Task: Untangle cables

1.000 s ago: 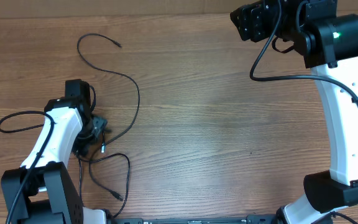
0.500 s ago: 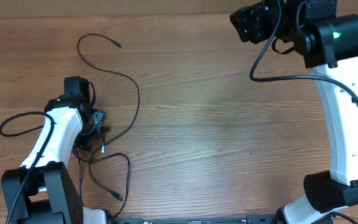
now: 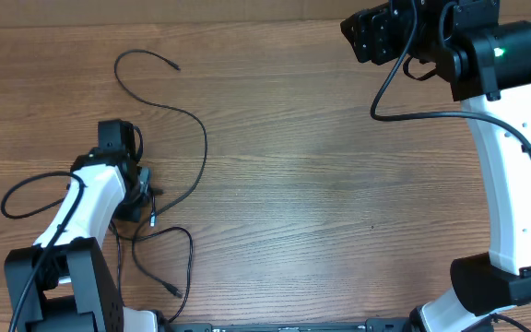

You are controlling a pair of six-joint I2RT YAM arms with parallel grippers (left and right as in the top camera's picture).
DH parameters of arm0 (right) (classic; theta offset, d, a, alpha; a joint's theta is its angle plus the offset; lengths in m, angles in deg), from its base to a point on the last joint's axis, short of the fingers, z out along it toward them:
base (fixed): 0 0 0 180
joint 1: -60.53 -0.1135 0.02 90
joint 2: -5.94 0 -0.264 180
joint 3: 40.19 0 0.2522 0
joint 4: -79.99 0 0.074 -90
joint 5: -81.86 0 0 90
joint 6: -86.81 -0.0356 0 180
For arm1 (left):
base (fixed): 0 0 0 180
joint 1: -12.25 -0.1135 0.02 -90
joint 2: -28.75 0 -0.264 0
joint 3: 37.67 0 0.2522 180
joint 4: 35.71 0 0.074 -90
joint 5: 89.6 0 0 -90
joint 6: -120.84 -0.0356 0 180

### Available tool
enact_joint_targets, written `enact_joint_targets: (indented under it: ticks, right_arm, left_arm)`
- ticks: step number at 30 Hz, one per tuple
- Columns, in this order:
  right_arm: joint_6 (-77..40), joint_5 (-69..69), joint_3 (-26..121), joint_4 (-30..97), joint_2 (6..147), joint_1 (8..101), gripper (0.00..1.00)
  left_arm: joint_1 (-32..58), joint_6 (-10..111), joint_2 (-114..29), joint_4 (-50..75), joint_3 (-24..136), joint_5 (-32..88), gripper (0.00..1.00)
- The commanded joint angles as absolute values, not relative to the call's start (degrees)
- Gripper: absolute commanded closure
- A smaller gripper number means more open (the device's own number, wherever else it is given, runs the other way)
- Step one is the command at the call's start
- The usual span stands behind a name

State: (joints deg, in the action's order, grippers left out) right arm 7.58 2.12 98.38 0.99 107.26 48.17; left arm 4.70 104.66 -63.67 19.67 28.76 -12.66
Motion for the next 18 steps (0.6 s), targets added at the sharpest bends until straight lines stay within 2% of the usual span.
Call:
enact_joint_targets:
  ticks: [1,5,11,16,18]
  right_arm:
    - [7.5,2.4,98.5,1.0,106.9,48.3,0.26]
    - [7.5,2.4,98.5,1.0,106.9,48.3,0.27]
    - [7.5,2.4,98.5,0.1,106.9,48.3,0.27]
    - [7.2,2.4,98.5,-0.6,106.9,48.3,0.30]
    - [6.5,2.4,98.5,-0.5,106.9,48.3,0.31]
  left_arm:
    - [4.7,105.5,-63.8,18.3,27.2,-14.3,0.96]
    - [6.0,91.9,-63.8,10.8,28.9,-8.7,0.96]
    - [11.3,75.7,-63.7,11.2,42.4,-1.1,0.96]
    - [18.3,54.2,-63.7,10.7,57.3,18.2,0.96]
    - [21.4,50.8,-63.7,11.5,62.3,22.2,0.96]
